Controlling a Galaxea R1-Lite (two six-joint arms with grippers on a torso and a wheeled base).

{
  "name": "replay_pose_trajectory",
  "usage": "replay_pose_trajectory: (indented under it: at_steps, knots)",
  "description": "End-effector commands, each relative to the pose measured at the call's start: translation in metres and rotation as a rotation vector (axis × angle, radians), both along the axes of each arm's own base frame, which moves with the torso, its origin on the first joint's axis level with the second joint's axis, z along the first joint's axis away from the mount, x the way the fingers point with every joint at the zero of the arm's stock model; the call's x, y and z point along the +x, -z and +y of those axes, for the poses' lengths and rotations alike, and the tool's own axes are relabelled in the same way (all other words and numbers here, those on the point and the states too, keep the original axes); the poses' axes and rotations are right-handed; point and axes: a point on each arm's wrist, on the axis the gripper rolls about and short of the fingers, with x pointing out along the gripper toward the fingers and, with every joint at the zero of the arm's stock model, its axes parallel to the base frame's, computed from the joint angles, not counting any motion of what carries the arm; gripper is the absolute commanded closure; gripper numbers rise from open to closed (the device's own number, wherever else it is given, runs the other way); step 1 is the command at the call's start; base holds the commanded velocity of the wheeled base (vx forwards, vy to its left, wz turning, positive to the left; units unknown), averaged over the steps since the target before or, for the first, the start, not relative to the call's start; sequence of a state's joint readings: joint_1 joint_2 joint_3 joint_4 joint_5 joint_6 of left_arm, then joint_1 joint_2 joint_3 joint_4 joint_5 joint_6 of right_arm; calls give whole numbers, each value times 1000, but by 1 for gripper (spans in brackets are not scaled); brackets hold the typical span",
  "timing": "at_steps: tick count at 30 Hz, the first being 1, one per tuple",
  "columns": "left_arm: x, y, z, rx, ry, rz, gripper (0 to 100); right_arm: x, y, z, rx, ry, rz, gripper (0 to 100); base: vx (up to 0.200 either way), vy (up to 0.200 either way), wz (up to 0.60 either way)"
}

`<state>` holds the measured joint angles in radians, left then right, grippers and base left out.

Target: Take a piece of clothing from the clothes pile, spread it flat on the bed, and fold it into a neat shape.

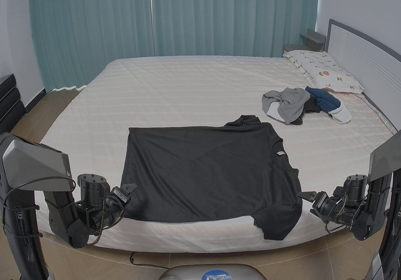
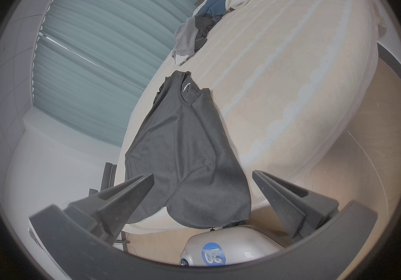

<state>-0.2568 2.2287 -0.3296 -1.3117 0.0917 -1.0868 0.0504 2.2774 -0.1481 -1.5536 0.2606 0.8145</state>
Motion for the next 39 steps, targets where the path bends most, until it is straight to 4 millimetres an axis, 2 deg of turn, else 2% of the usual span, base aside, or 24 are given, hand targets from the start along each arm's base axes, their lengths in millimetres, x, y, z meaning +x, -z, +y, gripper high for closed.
replay_pose_trajectory:
  at_steps: [1, 3, 9, 20, 30, 31, 39]
  knots:
    - [3, 9, -1, 10, -1, 20, 0, 0, 1, 2, 3, -8, -1, 0, 0, 0, 0]
    - [3, 13, 0, 30, 7, 29, 0, 0, 2, 2, 3, -11, 2, 0, 0, 0, 0]
    - [-14, 18, 12, 102, 19, 93, 0, 0, 6, 1, 3, -4, 16, 0, 0, 0, 0]
    - [-10, 27, 18, 138, 21, 110, 0, 1, 8, 5, 8, -20, 19, 0, 0, 0, 0]
    - [5, 32, 8, 143, 45, 78, 0, 2, 7, 5, 8, -18, 15, 0, 0, 0, 0]
    - [6, 33, 7, 143, 47, 75, 100, 2, 7, 5, 8, -18, 15, 0, 0, 0, 0]
    - [3, 33, 13, 181, -23, 82, 100, 6, 3, 6, -42, -41, -29, 0, 0, 0, 0]
